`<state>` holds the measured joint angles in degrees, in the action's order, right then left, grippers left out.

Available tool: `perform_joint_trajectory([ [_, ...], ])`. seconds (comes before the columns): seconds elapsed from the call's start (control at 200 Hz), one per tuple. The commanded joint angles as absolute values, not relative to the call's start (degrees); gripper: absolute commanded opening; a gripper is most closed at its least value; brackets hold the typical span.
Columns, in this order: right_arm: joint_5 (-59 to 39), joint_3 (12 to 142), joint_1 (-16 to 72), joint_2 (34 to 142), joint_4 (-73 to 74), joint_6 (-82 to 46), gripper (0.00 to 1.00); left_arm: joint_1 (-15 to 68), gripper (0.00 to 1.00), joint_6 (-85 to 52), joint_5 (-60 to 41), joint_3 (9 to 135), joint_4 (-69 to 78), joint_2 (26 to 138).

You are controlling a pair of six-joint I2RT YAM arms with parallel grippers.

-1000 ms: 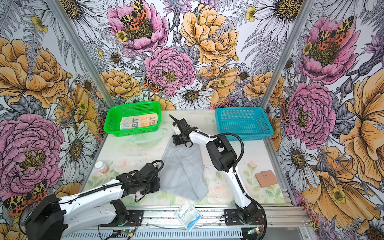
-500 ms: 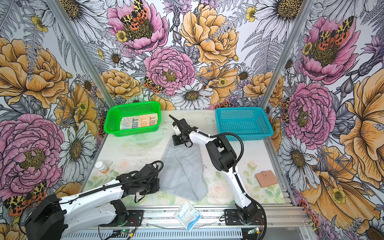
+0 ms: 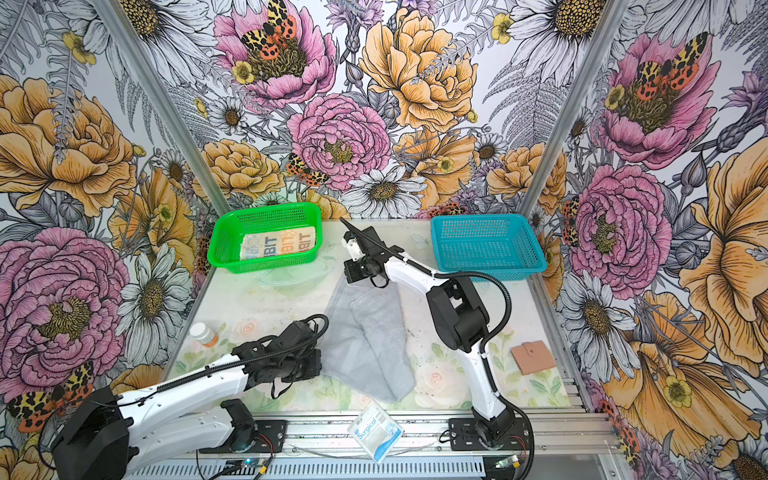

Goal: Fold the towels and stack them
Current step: 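Grasp the far corner of the grey towel with the right gripper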

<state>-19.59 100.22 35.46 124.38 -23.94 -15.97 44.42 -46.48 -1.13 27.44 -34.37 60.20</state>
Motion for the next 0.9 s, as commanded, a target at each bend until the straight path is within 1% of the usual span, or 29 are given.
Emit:
perform_joint_trajectory([
  [0.0,-19.9,99.0,35.9,123.8,-23.7,-15.3,0.0,43.9,0.0,-44.6,-0.5,28.8,-33.6,60.8],
  [0.04,-19.2,99.2,35.9,124.5,-23.8,-15.6,0.0,43.8,0.0,-44.6,-0.5,28.7,-33.6,60.9],
  [0.1,-18.4,99.4,36.0,125.5,-23.6,-15.6,0.29,43.8,0.0,-44.6,-0.5,28.6,-33.5,60.9],
  [0.12,-18.1,99.5,36.1,125.9,-23.7,-15.6,0.35,43.7,0.0,-44.5,-0.5,28.6,-33.5,60.9],
  [0.14,-17.7,99.6,36.2,126.3,-23.7,-15.5,0.38,43.7,0.0,-44.5,-0.5,28.5,-33.5,60.8],
  [0.19,-16.6,99.8,36.4,127.4,-23.7,-15.2,0.41,43.6,0.0,-44.5,-0.6,28.4,-33.4,60.9],
  [0.305,-13.9,100.8,37.0,129.8,-23.7,-14.7,0.42,43.5,0.0,-44.7,-0.5,28.0,-33.4,60.8],
  [0.44,-11.9,102.3,37.6,132.1,-23.8,-14.9,0.38,43.5,0.0,-45.0,-0.7,27.7,-33.2,60.8],
  [0.495,-11.7,102.7,37.7,132.9,-23.8,-15.0,0.34,43.5,0.0,-45.0,-0.8,27.6,-33.2,60.8],
  [0.55,-11.5,103.0,37.7,133.5,-23.8,-15.3,0.33,43.4,0.0,-45.3,-0.8,27.5,-33.2,60.7],
  [0.786,-11.2,103.6,37.9,134.8,-23.7,-15.1,0.36,43.4,0.0,-45.3,-0.9,27.3,-33.1,60.9],
  [0.896,-10.7,104.2,38.1,135.3,-23.8,-15.1,0.35,43.5,0.0,-45.3,-0.9,27.2,-32.9,61.1],
])
